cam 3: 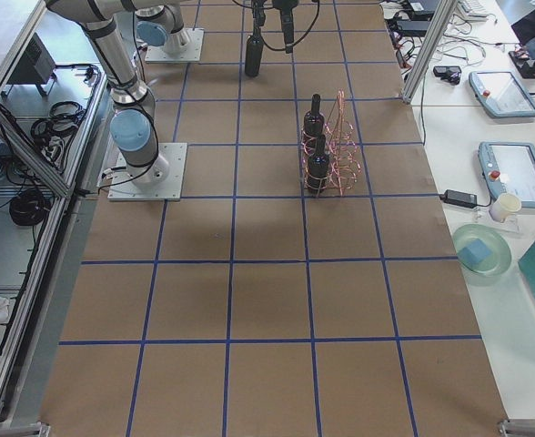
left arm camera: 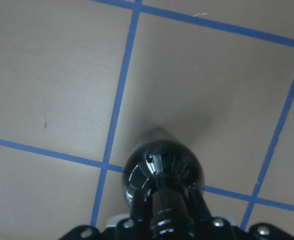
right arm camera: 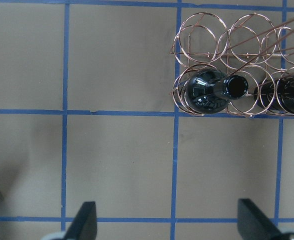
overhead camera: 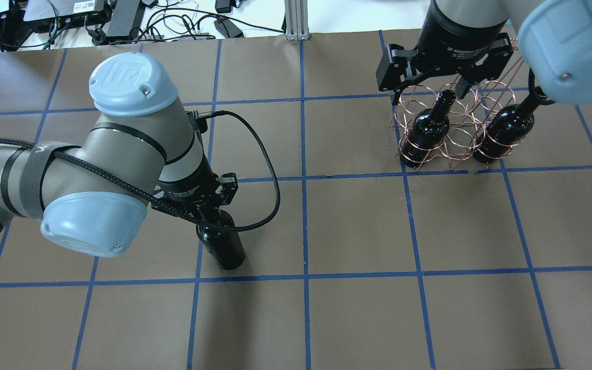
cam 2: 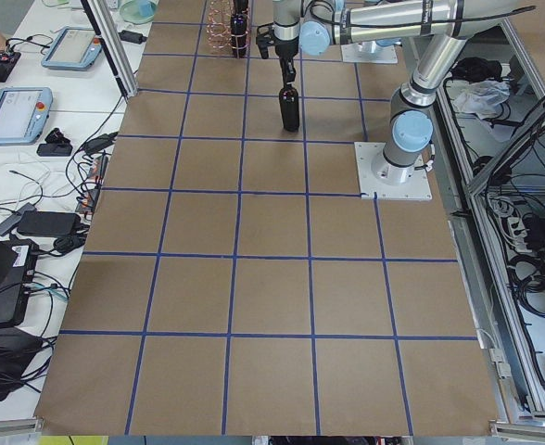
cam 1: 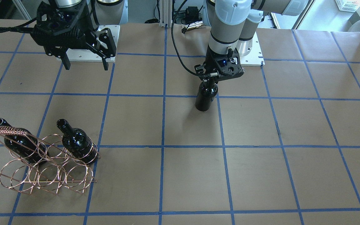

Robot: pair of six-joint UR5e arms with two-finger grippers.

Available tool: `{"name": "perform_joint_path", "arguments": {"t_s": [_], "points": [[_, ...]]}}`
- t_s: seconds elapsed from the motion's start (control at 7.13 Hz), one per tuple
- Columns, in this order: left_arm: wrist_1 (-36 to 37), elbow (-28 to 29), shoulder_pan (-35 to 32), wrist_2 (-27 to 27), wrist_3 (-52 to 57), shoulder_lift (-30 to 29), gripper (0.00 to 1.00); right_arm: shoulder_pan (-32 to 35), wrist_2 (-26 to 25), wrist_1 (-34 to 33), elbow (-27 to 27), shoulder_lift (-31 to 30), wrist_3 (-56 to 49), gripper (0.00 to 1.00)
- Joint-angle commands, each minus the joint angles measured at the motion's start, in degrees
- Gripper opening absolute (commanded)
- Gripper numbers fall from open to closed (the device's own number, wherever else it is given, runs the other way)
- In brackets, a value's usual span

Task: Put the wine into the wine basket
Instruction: 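Lower the bottle upright onto the table with the left gripper, then open the left gripper and withdraw it from the standing bottle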

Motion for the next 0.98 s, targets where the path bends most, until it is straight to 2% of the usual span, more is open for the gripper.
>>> {"name": "perform_joint_path", "arguments": {"t_s": [0.0, 0.14, 0.56, 0.7, 0.84], "points": [[-0.24, 0.11, -0.02, 0.29, -0.04, 0.06, 0.85, 0.00, 0.03, 0.01, 0.00, 0.09, 0.04, 1.00], [-0.24, 0.46, 0.07, 0.47, 0.05, 0.23, 0.98, 0.00, -0.06, 0.01, 0.00, -0.08, 0.05, 1.00], [-0.24, 2.30, 0.25, 0.91, 0.49, 0.14, 1.00, 0.00, 0.55, -0.69, -0.26, -0.08, 0.39, 1.00], [-2.42, 5.36, 1.55, 0.91, 1.10, 0.14, 1.00, 0.00, 0.73, -0.69, -0.87, 0.26, 0.40, 1.00], [-6.87, 9.82, 6.09, 0.82, 6.33, 0.06, 1.00, 0.00, 0.73, -0.69, -0.88, 0.27, 0.40, 1.00]]}}
